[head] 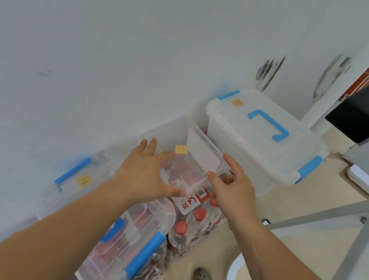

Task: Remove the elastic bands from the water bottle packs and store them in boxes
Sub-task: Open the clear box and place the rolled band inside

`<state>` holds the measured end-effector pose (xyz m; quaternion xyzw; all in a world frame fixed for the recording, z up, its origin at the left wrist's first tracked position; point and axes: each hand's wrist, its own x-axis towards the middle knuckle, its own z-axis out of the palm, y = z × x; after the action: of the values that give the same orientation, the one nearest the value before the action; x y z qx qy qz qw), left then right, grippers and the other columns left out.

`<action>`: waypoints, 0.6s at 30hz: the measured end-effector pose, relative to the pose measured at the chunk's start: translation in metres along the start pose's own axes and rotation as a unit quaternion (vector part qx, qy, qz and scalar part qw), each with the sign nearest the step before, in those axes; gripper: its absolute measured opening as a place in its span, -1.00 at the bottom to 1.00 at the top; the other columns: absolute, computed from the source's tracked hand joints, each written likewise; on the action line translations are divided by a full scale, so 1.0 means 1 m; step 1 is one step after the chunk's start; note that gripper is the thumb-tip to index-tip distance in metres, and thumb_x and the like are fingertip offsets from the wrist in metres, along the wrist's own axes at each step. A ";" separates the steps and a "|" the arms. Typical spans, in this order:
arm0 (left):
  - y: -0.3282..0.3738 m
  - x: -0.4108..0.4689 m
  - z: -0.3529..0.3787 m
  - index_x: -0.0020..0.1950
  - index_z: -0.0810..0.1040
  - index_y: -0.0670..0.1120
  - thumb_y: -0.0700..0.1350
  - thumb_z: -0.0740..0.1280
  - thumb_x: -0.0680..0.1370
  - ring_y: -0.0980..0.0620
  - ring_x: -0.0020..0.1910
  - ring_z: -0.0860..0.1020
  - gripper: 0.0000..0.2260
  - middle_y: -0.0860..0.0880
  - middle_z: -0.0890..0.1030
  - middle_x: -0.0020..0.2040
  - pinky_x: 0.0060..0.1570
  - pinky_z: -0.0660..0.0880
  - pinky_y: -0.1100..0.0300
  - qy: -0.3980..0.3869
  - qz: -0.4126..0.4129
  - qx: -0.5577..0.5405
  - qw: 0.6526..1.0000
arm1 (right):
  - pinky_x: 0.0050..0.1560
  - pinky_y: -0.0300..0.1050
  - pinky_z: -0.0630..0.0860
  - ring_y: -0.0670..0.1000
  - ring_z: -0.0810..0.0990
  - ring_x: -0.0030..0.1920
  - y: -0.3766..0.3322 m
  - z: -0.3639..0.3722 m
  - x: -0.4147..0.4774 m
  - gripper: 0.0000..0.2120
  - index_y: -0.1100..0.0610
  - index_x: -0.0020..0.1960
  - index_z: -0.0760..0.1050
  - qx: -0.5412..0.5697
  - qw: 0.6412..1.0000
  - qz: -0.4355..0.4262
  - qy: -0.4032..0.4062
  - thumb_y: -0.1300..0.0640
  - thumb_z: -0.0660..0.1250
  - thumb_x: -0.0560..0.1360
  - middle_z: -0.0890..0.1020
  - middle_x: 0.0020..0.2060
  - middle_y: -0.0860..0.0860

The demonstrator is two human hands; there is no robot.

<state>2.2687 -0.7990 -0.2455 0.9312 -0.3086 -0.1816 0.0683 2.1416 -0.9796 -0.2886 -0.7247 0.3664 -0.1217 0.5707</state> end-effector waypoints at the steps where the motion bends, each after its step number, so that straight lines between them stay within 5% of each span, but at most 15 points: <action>1: 0.002 0.000 0.000 0.57 0.03 0.34 0.67 0.18 0.12 -0.15 0.63 -0.13 0.07 -0.10 -0.08 0.66 0.56 -0.01 -0.09 -0.008 0.001 0.007 1.000 | -0.09 0.05 0.71 -0.03 0.74 -0.19 0.002 0.002 -0.001 -0.42 -0.41 0.42 0.34 0.004 1.000 -0.002 0.002 -0.08 0.44 0.49 0.71 -0.12 -0.04; 15: 0.006 0.011 -0.005 0.54 0.00 0.42 0.67 0.19 0.14 -0.23 0.62 -0.12 0.01 -0.15 -0.08 0.66 0.55 -0.01 -0.17 -0.047 0.007 0.048 0.998 | -0.12 0.03 0.74 -0.12 0.76 -0.20 0.009 -0.001 0.014 -0.38 -0.24 0.47 0.40 0.060 0.998 0.023 -0.013 0.02 0.52 0.48 0.73 -0.22 -0.24; 18: 0.005 0.011 -0.005 0.52 -0.01 0.44 0.71 0.11 0.08 -0.22 0.62 -0.09 0.04 -0.15 -0.05 0.66 0.56 0.00 -0.20 -0.042 0.006 0.053 0.998 | -0.12 0.02 0.73 -0.08 0.75 -0.23 0.011 0.001 0.013 -0.38 -0.27 0.49 0.36 0.034 0.999 0.007 -0.006 -0.03 0.48 0.49 0.73 -0.24 -0.10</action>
<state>2.2762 -0.8099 -0.2432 0.9234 -0.3258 -0.2031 0.0066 2.1470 -0.9887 -0.3020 -0.7033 0.3636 -0.1257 0.5978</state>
